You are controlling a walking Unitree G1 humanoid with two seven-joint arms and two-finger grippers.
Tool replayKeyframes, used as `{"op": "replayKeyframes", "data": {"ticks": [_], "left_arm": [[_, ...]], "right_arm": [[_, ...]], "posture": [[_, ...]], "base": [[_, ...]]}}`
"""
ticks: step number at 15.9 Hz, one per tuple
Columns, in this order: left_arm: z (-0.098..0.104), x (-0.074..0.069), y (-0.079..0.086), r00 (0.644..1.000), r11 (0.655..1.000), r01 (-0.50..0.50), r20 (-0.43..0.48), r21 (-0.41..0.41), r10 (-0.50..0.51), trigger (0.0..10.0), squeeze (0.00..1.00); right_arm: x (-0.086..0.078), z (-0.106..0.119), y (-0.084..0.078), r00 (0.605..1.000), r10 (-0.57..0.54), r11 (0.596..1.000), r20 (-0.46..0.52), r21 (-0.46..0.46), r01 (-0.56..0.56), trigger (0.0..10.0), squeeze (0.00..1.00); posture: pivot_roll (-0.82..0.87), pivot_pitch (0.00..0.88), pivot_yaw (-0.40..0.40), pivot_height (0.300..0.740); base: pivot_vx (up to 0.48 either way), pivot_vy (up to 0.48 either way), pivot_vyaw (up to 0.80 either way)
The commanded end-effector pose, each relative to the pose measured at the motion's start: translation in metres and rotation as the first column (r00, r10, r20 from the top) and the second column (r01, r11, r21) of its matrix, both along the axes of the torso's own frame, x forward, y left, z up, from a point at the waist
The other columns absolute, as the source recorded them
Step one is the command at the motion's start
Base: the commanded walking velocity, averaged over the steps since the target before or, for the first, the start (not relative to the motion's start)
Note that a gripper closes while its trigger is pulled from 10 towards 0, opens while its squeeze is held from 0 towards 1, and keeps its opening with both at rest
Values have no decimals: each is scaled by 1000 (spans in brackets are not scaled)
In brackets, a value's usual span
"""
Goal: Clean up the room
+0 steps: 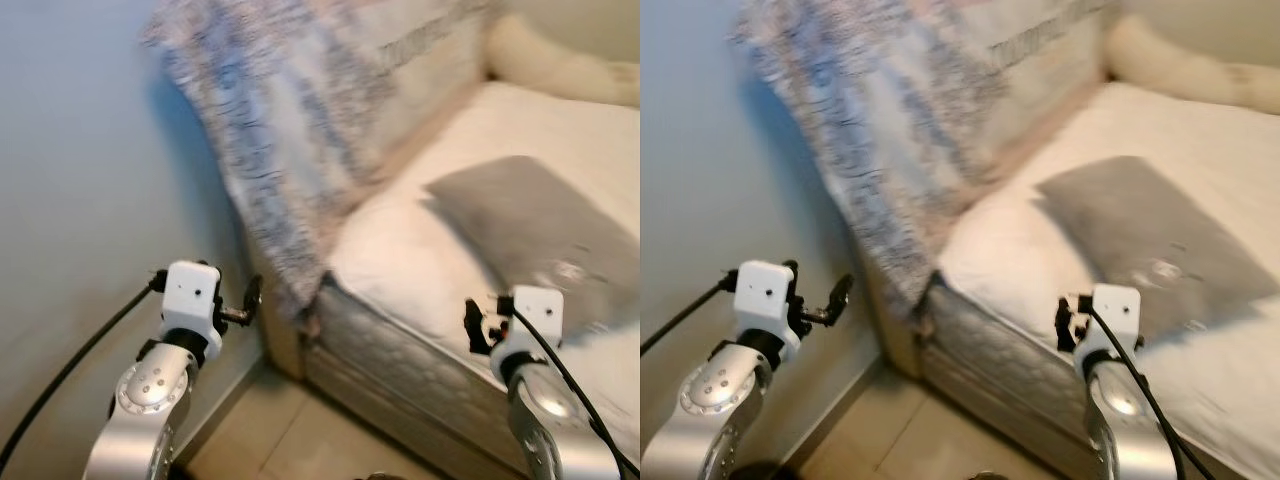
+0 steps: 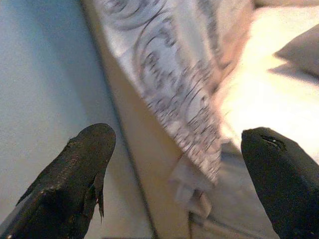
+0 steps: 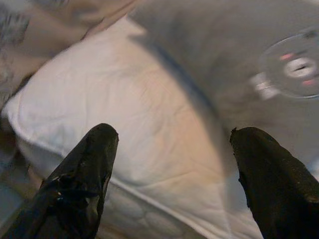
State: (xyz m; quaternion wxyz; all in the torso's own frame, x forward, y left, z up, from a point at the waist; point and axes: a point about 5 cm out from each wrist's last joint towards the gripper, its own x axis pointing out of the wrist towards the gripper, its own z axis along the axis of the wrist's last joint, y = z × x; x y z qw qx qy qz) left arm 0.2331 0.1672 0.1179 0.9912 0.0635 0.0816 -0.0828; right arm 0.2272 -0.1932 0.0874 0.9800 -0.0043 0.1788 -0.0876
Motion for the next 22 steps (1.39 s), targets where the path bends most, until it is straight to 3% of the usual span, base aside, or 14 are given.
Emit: {"op": "replayKeyframes", "data": {"ticks": [1,9,18,22], "left_arm": [[-1,2,5,1000,1000,-15,-6,8,15,10000,0],[2,10,14,999,999,-51,11,-3,51,10000,0],[5,14,19,999,999,-38,17,11,38,10000,0],[6,17,18,999,1000,-27,22,11,26,10000,0]], "right_arm": [[3,4,3,1000,11,1000,20,3,-11,10000,0],[20,12,14,991,110,994,70,-20,-109,10000,0],[26,13,20,984,153,988,90,-13,-152,10000,0],[29,13,24,979,178,984,102,-13,-178,10000,0]], "posture": [[52,0,17,740],[63,0,7,740],[60,0,15,740],[58,0,17,740]], "base": [[240,0,-800],[257,0,-800],[259,0,-781],[258,0,0]]}}
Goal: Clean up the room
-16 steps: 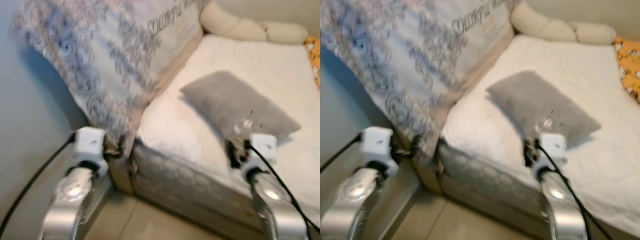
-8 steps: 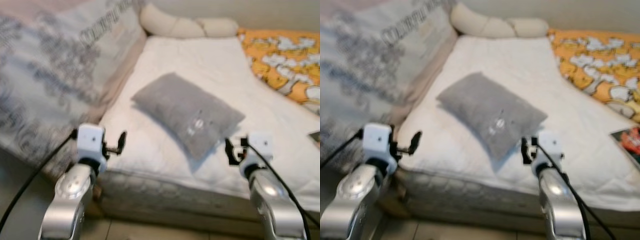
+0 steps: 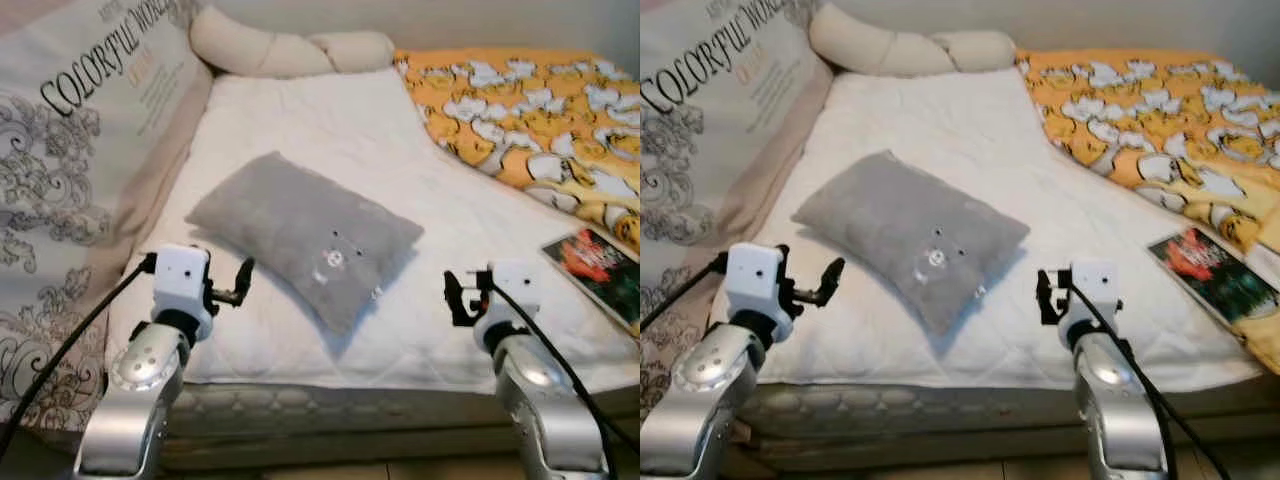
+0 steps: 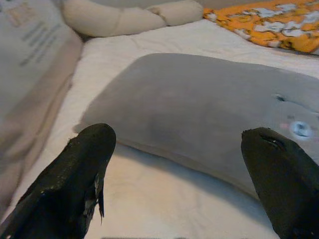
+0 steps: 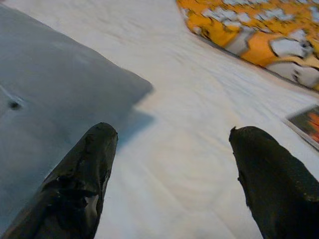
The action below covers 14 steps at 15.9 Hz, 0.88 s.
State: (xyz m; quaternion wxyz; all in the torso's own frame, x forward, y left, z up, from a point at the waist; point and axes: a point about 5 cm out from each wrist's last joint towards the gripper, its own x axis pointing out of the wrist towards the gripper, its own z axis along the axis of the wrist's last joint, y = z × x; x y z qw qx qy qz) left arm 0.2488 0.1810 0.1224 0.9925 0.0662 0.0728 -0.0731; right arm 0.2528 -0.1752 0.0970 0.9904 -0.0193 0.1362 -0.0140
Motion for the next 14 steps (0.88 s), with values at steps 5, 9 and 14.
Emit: {"op": "replayKeyframes", "data": {"ticks": [5,9,14], "left_arm": [[3,4,2,1000,1000,-3,9,-2,3,10000,0],[3,3,2,1000,1000,-2,9,-3,2,10000,0],[3,1,5,1000,1000,0,4,5,0,10000,0]], "right_arm": [[6,6,16,993,114,991,39,59,-116,10000,0],[6,3,23,987,159,987,35,26,-160,10000,0],[4,3,26,984,172,981,50,78,-176,10000,0]], "posture": [[59,0,16,740],[68,0,13,740],[70,0,16,740]], "base": [[262,0,0],[277,0,600],[280,0,0]]}}
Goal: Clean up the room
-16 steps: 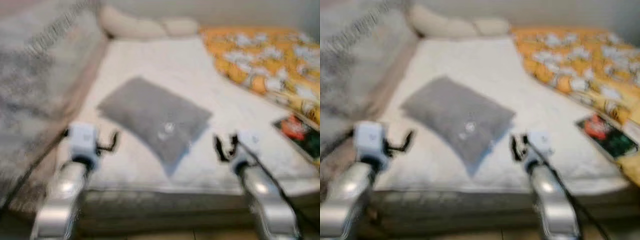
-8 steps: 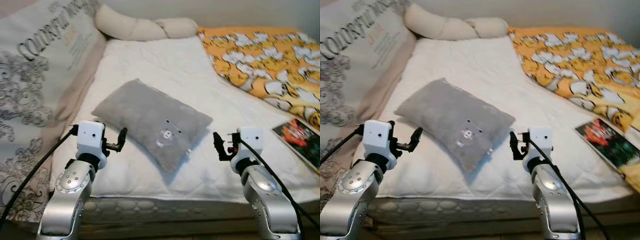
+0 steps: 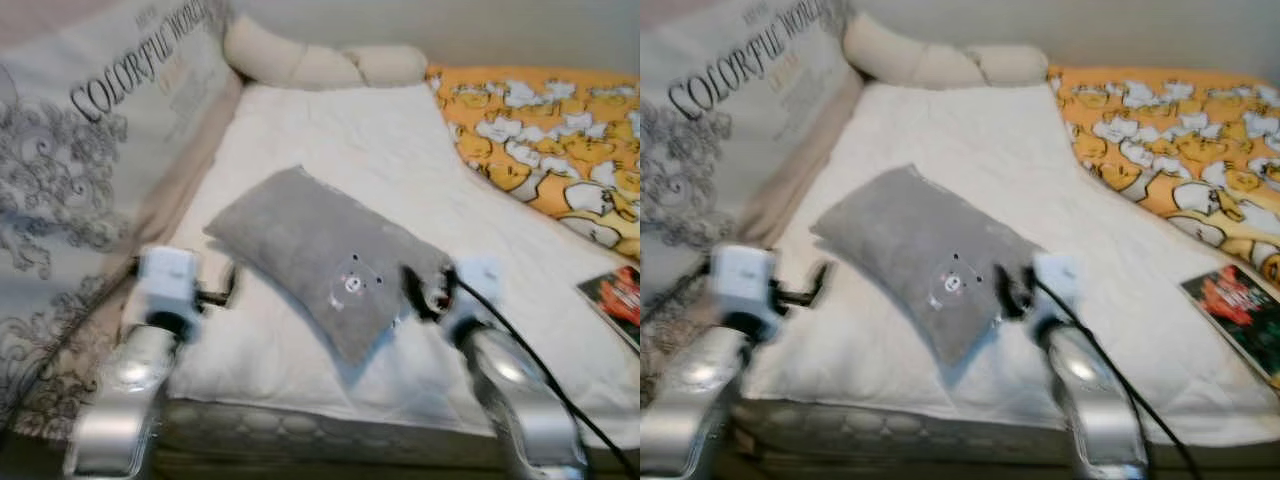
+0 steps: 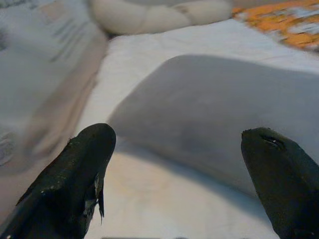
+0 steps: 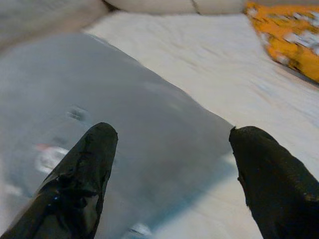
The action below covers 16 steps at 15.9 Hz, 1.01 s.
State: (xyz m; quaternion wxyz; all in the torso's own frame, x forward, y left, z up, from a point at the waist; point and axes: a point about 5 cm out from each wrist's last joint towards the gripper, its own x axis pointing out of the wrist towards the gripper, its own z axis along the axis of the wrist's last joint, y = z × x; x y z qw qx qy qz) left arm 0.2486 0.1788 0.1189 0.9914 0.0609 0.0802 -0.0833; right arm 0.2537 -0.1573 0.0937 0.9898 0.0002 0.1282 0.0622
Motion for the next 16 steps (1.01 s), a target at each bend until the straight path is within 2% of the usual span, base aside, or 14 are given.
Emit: {"op": "replayKeyframes", "data": {"ticks": [1,8,16], "left_arm": [[6,1,7,1000,1000,-15,21,17,14,10000,0],[5,3,3,1000,1000,13,19,16,-13,10000,0],[7,5,4,1000,1000,4,30,16,-4,10000,0]], "right_arm": [[3,6,9,999,28,999,29,24,-29,10000,0],[0,3,-5,998,-65,998,22,16,65,10000,0],[7,7,-2,998,-45,999,42,24,45,10000,0]], "posture": [[69,0,17,740],[48,0,32,740],[70,0,24,740]], "base": [[281,0,0],[291,0,0],[290,0,0]]}}
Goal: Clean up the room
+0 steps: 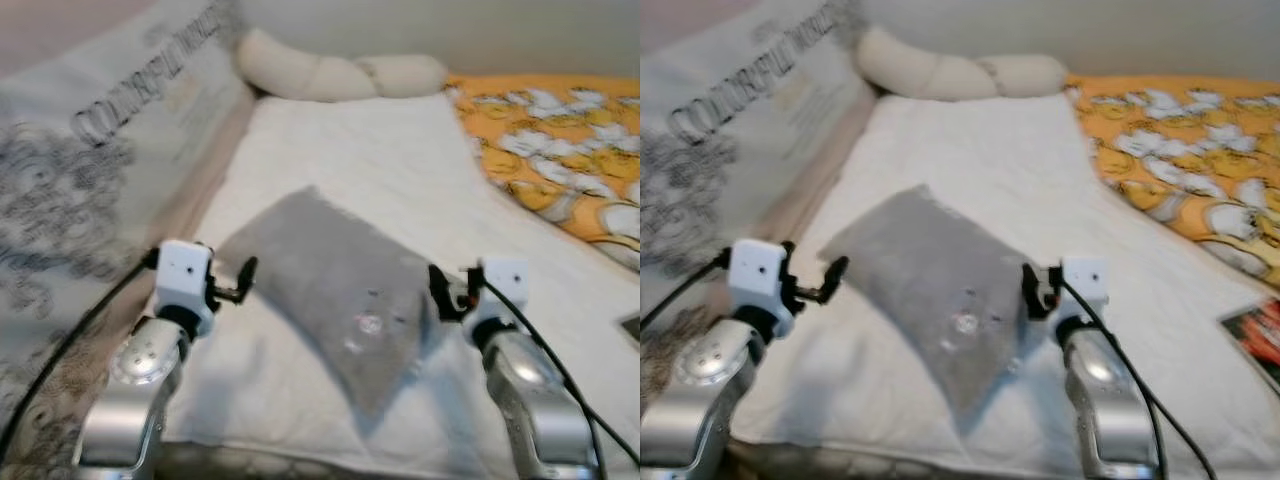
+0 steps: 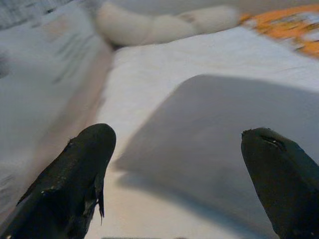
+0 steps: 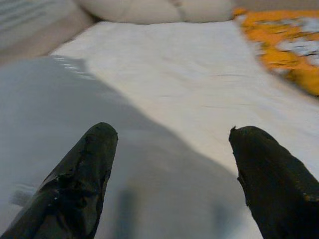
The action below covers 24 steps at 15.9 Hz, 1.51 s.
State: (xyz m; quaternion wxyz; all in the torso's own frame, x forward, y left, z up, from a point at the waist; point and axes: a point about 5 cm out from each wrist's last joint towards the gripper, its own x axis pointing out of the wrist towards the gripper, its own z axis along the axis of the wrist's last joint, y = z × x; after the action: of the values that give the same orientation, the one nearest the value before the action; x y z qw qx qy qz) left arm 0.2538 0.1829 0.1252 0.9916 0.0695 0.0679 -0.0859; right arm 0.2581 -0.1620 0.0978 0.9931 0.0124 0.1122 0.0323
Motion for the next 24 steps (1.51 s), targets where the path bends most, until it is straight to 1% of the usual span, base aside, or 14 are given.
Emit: {"op": "replayKeyframes", "data": {"ticks": [1,4,6,7,8,10,11,13,16,18,20,21,22,24], "left_arm": [[1,0,0,1000,1000,-5,8,-10,5,10000,0],[1,1,1,1000,999,-17,5,-43,17,10000,0],[4,10,7,999,996,-34,6,-82,35,10000,0],[3,27,10,1000,992,-24,-22,-124,22,10000,0],[3,27,10,1000,992,-24,-22,-124,22,10000,0],[0,45,4,997,983,6,-69,-185,-19,10000,0],[-2,57,-7,993,967,36,-103,-253,-64,10000,0],[-9,68,-25,979,946,90,-147,-311,-141,10000,0],[-13,71,-40,968,944,133,-164,-301,-189,10000,0],[-15,65,-34,974,967,116,-167,-225,-156,10000,0],[-19,61,-24,975,979,101,-179,-176,-132,10000,0],[-20,56,-18,975,984,97,-186,-150,-125,10000,0],[-19,51,-14,974,986,104,-187,-128,-127,10000,0],[-16,44,-9,974,987,117,-184,-108,-136,10000,0]], "right_arm": [[4,3,2,1000,21,1000,14,3,-21,10000,0],[8,6,-3,999,26,1000,22,8,-26,10000,0],[18,12,-15,999,31,999,37,40,-32,10000,0],[36,18,-28,998,21,997,56,74,-25,10000,0],[36,18,-28,998,21,997,56,74,-25,10000,0],[56,17,-40,999,0,999,32,53,-1,10000,0],[71,15,-52,999,-34,999,14,27,34,10000,0],[85,15,-72,994,-113,993,-5,10,113,10000,0],[90,11,-96,973,-220,975,-73,-8,220,10000,0],[80,-7,-104,953,-240,970,-184,-75,230,10000,0],[72,-26,-102,938,-234,970,-257,-122,209,10000,0],[62,-49,-97,903,-233,969,-360,-168,183,10000,0],[55,-66,-84,878,-182,979,-443,-164,121,10000,0],[50,-80,-54,858,-40,994,-512,-110,-20,10000,0]], "posture": [[70,0,24,740],[69,0,24,740],[67,0,23,740],[61,0,25,740],[61,0,25,740],[54,0,28,740],[48,0,32,740],[42,0,36,740],[48,0,30,740],[62,0,18,740],[65,0,19,740],[65,0,22,740],[67,0,23,740],[71,0,24,740]], "base": [[0,0,0],[0,0,0],[0,0,0],[0,0,0],[0,0,0],[0,0,0],[0,0,0],[0,0,0],[0,0,0],[0,0,0],[0,0,0],[0,0,0],[0,0,0],[0,0,0]]}}
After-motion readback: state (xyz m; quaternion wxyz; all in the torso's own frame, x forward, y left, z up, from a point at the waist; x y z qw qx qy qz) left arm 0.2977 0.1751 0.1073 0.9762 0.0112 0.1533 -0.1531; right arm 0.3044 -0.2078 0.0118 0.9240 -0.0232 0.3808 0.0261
